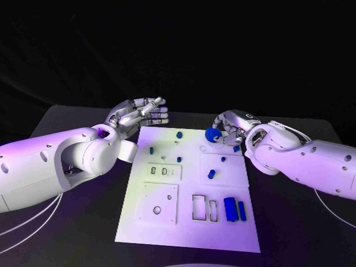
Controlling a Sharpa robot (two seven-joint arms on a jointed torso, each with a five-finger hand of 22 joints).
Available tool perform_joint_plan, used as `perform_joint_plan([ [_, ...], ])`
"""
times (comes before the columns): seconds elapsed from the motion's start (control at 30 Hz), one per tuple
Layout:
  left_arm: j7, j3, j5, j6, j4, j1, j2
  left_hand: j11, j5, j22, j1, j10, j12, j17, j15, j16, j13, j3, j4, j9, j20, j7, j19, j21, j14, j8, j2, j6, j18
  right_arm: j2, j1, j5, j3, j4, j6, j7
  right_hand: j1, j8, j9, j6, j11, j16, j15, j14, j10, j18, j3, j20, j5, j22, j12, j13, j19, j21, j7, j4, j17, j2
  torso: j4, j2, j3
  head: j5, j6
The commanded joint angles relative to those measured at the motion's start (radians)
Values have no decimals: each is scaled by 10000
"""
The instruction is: Assemble the parts on the task board
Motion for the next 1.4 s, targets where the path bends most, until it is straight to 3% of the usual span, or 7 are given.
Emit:
perform_joint_plan([
  [0.03,30,8,-40,207,6,8,24,-17,-44,-13,-82,-67,50,12,-9,38,7,10,27,12,-27,1048,10,-47,-62,29,25,-62,-148,0,29,-599,10,329,-645,-62,-135,299,106,402,-4,40,-88,1058,80,-154,77,-19,-52,23,72,1114,45,45,-295,13,2633,-1,8,-7,-5,30,14],
  [0.3,48,7,-40,232,-16,8,70,-17,-43,-15,-69,-69,54,12,-9,45,7,20,21,13,-28,1047,10,-47,-69,40,34,-69,-149,533,87,-695,14,584,-499,25,-218,242,70,306,10,40,-82,1058,49,-160,154,-20,-13,52,43,1078,54,53,-273,35,2633,-105,-11,-4,-7,48,27],
  [0.5,102,7,-40,190,-50,8,101,-17,-43,-15,-69,-69,54,12,-9,45,7,20,21,13,-28,1047,10,-47,-69,40,34,-69,-149,1095,93,-730,1,364,-276,63,-225,234,65,294,13,40,-80,1058,50,-161,167,-19,-5,53,43,1079,54,52,-268,37,2633,-111,0,-20,-24,55,31],
  [0.83,205,9,-40,92,-59,8,128,-20,-45,-18,-35,-64,69,14,-8,63,9,41,-1,17,-30,1043,11,-47,-82,69,40,-79,-151,1888,15,-618,-57,-191,161,-20,-266,192,39,229,32,40,-68,1058,43,-155,229,-13,8,27,37,1074,36,20,-245,54,2633,-126,-21,14,-10,105,127],
  [1.23,227,10,-40,65,-60,8,128,-20,-45,-19,-25,-63,73,14,-8,67,9,47,-6,18,-30,1043,11,-48,-86,76,42,-82,-151,2227,-79,-631,-66,-442,350,-228,-280,172,26,204,41,40,-60,1058,12,-150,269,-8,39,8,13,1039,24,-2,-234,54,2633,-135,-42,13,5,134,76],
  [1.4,225,10,-40,69,-67,9,142,-20,-45,-19,-25,-63,73,14,-8,67,9,47,-6,18,-30,1043,11,-48,-86,76,42,-82,-151,2340,-153,-636,-78,-476,419,-208,-297,157,17,183,48,40,-55,1058,17,-149,285,-4,47,5,17,1047,21,-8,-225,53,2633,-155,-23,16,16,147,66],
])
